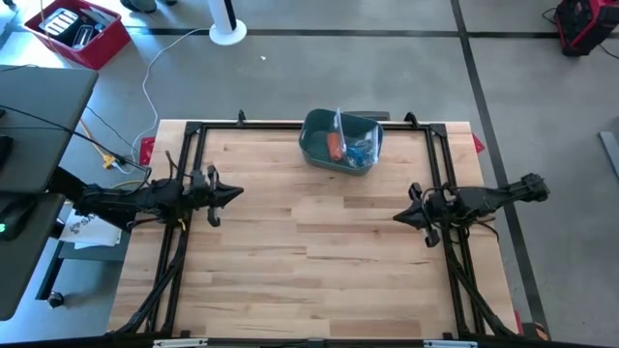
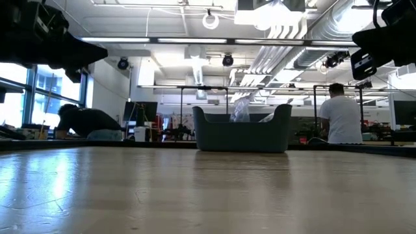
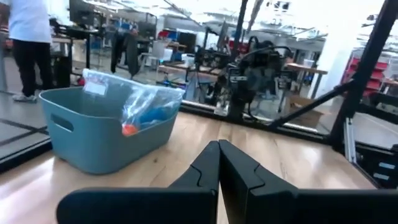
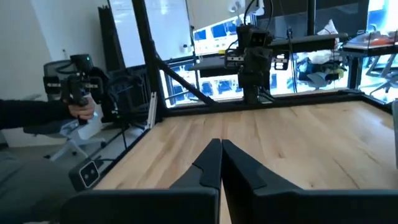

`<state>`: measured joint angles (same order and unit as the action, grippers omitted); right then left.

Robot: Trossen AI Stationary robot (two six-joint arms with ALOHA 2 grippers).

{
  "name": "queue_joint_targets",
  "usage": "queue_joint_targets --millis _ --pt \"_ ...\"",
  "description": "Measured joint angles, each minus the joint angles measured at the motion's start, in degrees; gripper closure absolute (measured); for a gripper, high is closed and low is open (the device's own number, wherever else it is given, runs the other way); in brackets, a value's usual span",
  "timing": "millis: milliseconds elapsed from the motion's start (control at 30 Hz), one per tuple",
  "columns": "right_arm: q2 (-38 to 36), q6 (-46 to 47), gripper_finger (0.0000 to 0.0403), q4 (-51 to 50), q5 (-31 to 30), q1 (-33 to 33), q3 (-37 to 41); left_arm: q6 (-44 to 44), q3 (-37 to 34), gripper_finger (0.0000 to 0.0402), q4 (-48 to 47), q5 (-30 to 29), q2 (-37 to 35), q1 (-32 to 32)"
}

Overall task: Roll bandage
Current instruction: Return to home position

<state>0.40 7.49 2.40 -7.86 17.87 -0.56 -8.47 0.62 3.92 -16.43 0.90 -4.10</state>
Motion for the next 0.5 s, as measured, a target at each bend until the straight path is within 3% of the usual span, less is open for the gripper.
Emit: queue_joint_targets --millis 500 --pt "0.02 -6.11 0.0403 0.43 -4.32 -2.04 0.02 0.91 0.0 0.0397 -0.91 -1.24 1.08 0.0"
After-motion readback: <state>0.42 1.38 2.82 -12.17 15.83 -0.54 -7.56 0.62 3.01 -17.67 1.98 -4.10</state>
